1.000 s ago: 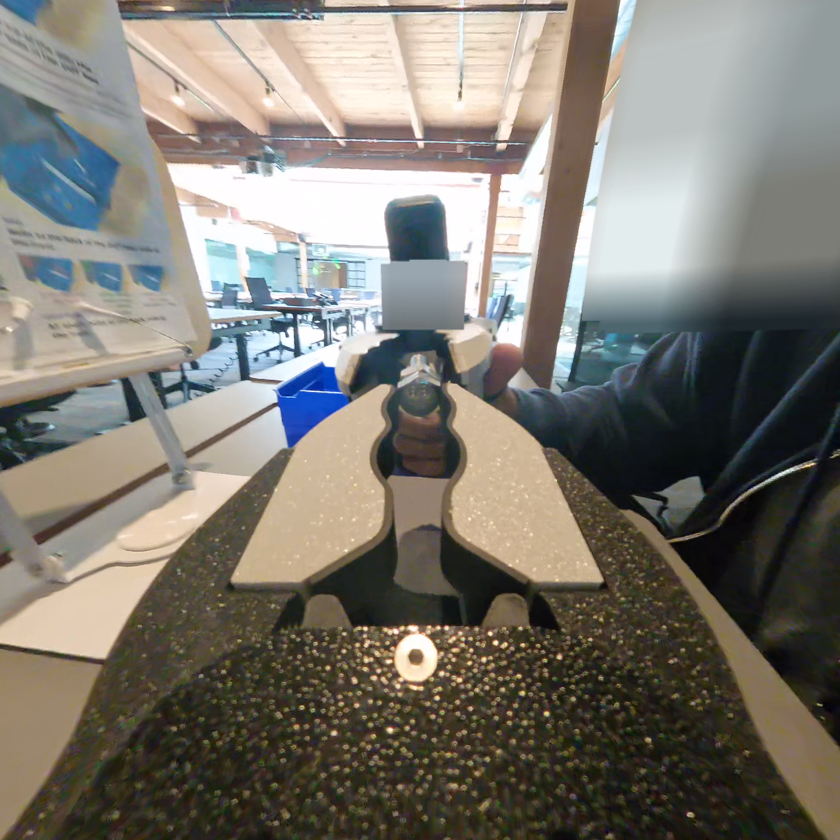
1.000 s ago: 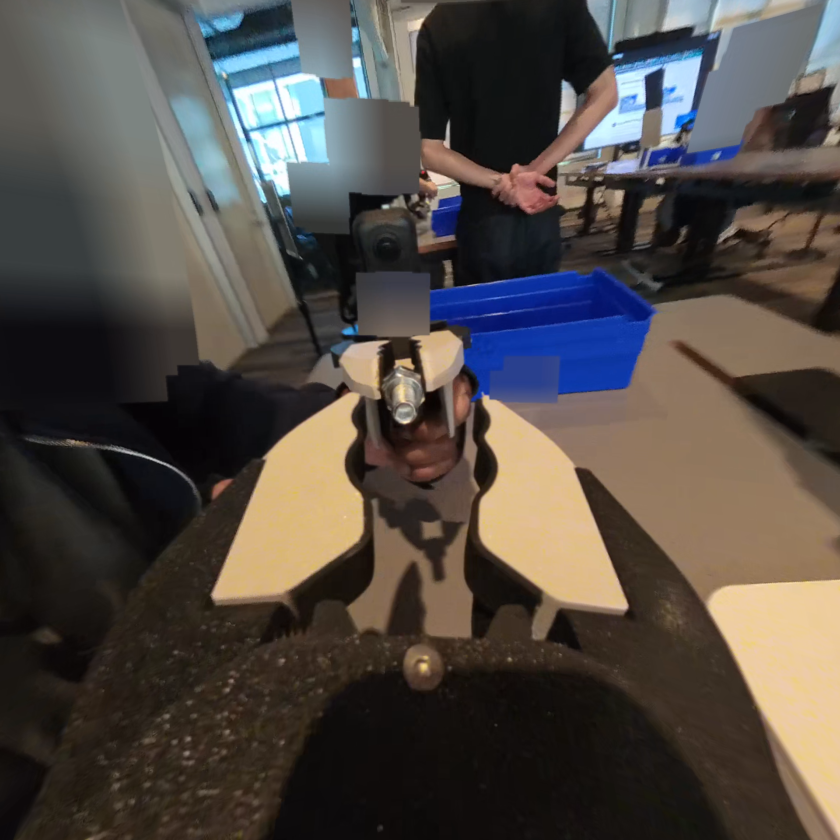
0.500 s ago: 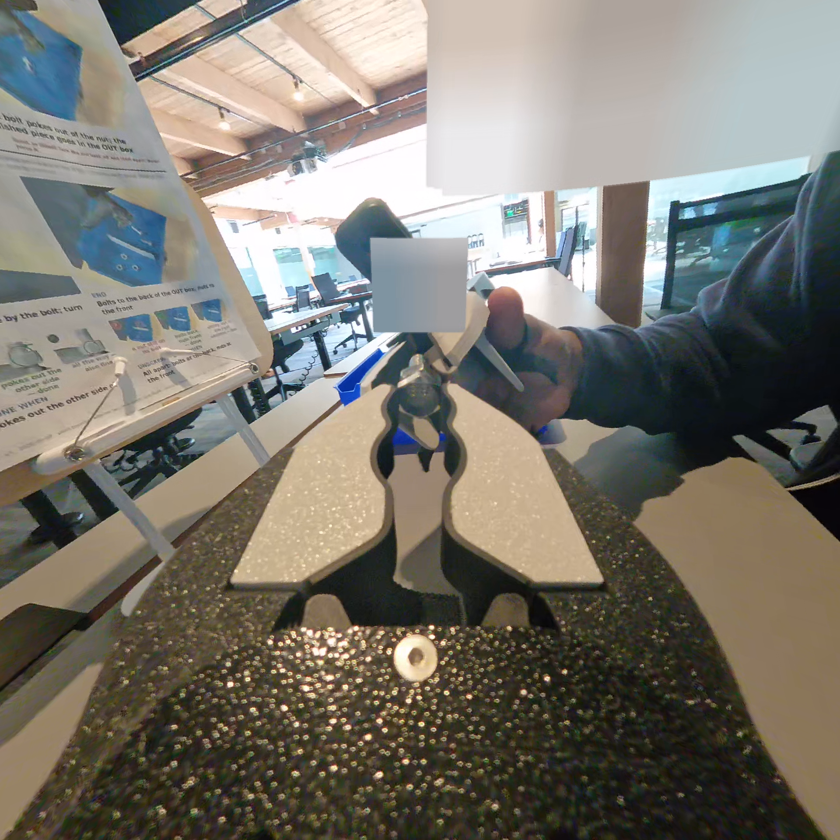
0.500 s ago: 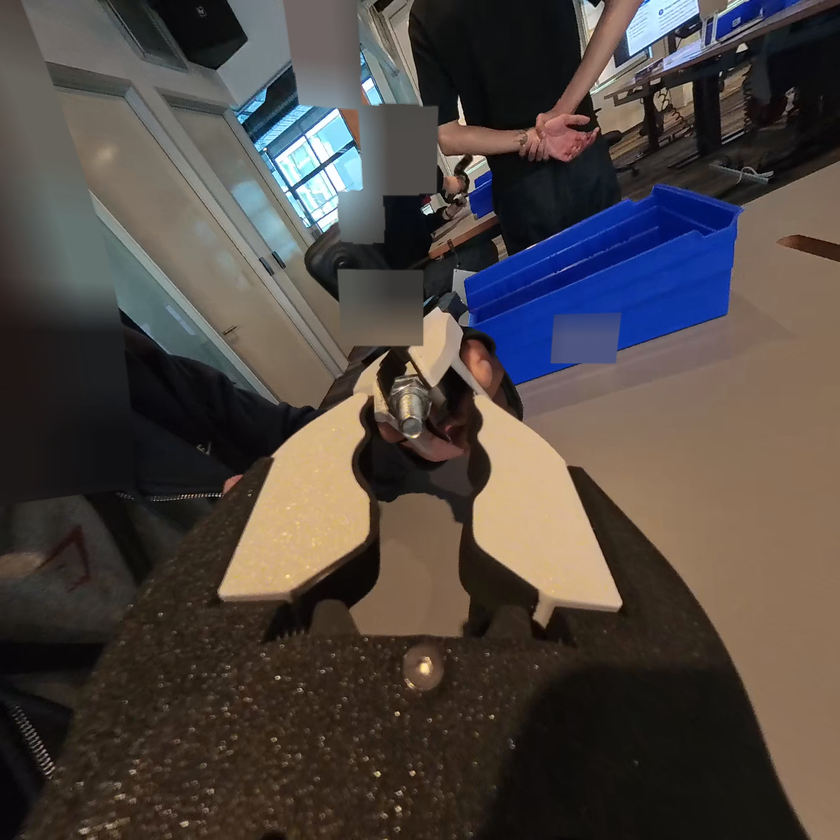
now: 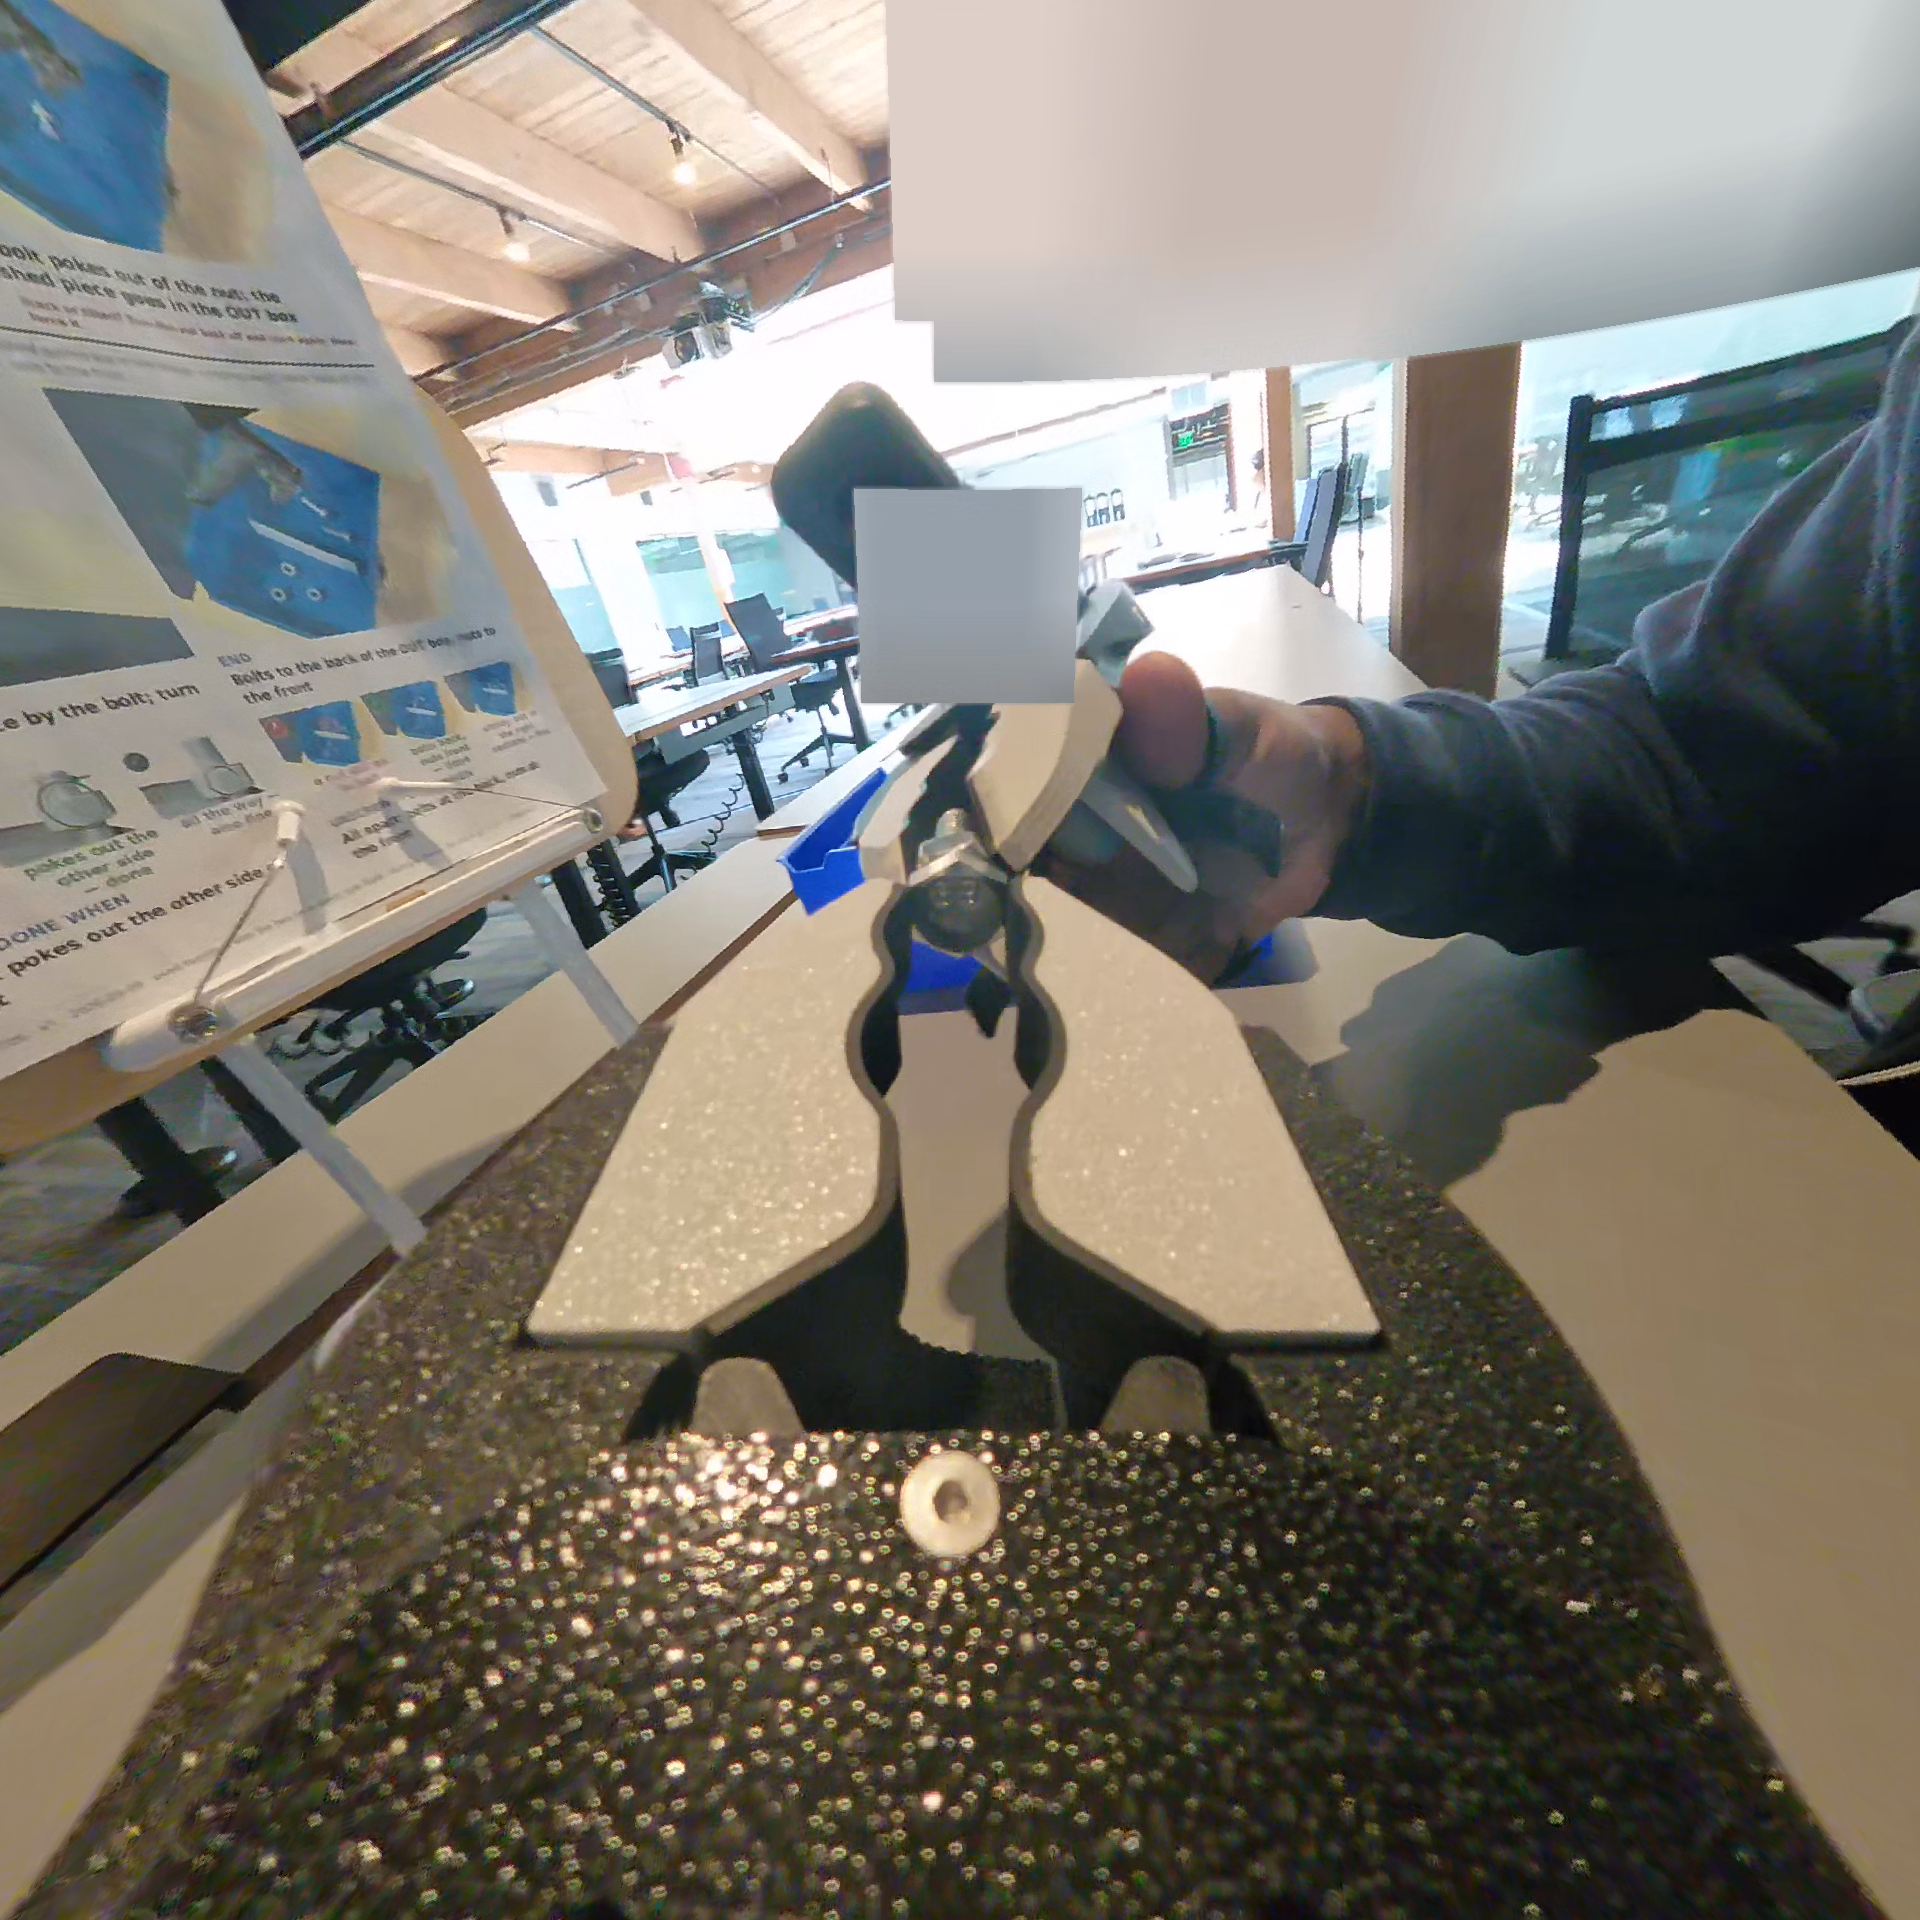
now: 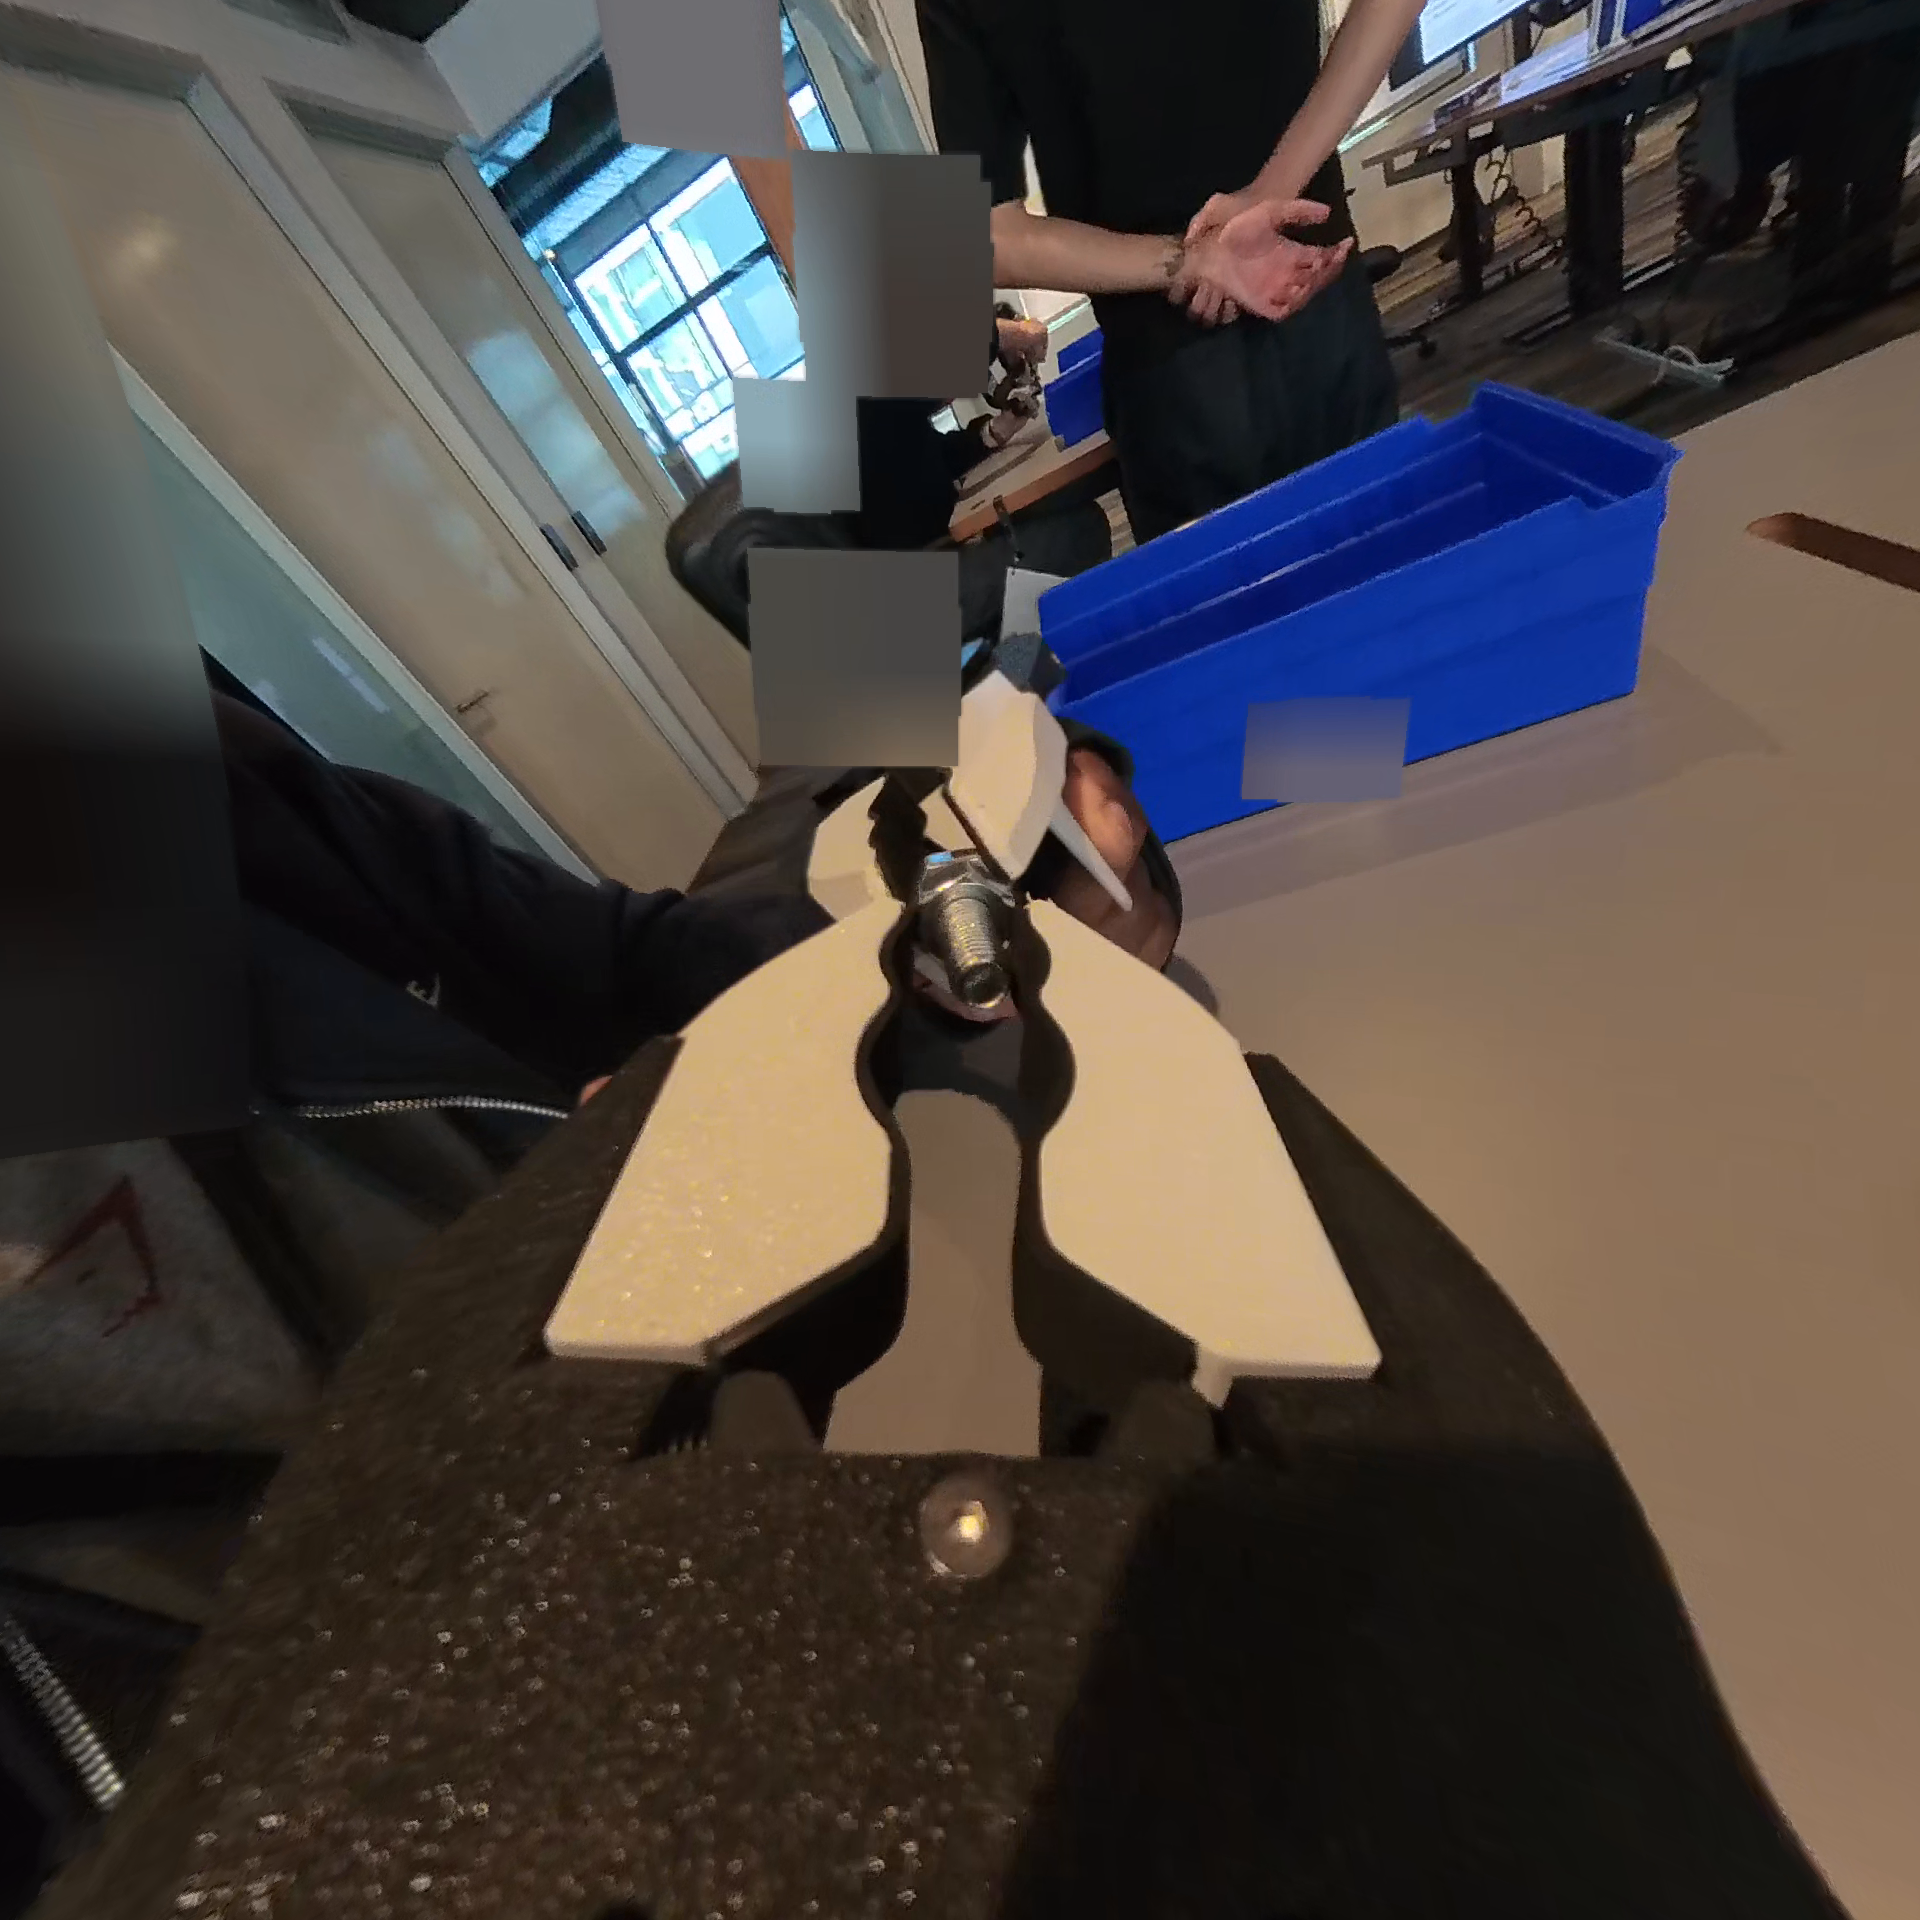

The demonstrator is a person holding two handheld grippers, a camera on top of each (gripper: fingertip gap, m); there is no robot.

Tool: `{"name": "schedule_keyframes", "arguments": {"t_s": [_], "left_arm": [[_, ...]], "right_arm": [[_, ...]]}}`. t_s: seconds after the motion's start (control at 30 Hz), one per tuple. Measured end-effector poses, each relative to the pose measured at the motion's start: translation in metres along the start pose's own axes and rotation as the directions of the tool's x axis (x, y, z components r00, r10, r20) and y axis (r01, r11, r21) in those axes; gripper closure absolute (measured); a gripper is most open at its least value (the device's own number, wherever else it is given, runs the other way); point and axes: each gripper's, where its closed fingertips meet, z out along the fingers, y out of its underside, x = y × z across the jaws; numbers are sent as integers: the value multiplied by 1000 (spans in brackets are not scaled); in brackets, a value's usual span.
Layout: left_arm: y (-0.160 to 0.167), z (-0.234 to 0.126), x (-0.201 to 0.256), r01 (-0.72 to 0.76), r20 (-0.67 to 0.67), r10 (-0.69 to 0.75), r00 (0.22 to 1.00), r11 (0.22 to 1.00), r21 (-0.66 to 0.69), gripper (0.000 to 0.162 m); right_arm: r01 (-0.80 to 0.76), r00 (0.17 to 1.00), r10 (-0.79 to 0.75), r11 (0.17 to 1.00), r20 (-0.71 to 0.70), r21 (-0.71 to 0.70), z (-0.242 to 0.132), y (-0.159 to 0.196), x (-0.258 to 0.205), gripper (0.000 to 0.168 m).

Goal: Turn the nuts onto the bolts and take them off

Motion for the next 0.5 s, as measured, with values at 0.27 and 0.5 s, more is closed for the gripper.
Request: {"name": "schedule_keyframes", "arguments": {"t_s": [0.27,0.5], "left_arm": [[4,3,2,312,-138,-302,943,948,60,146],[8,5,7,683,-356,-627,693,729,47,146]], "right_arm": [[350,929,-358,932,-96,-96,-3,4,4,152],[767,532,-828,561,-179,-313,-7,11,6,152]]}}
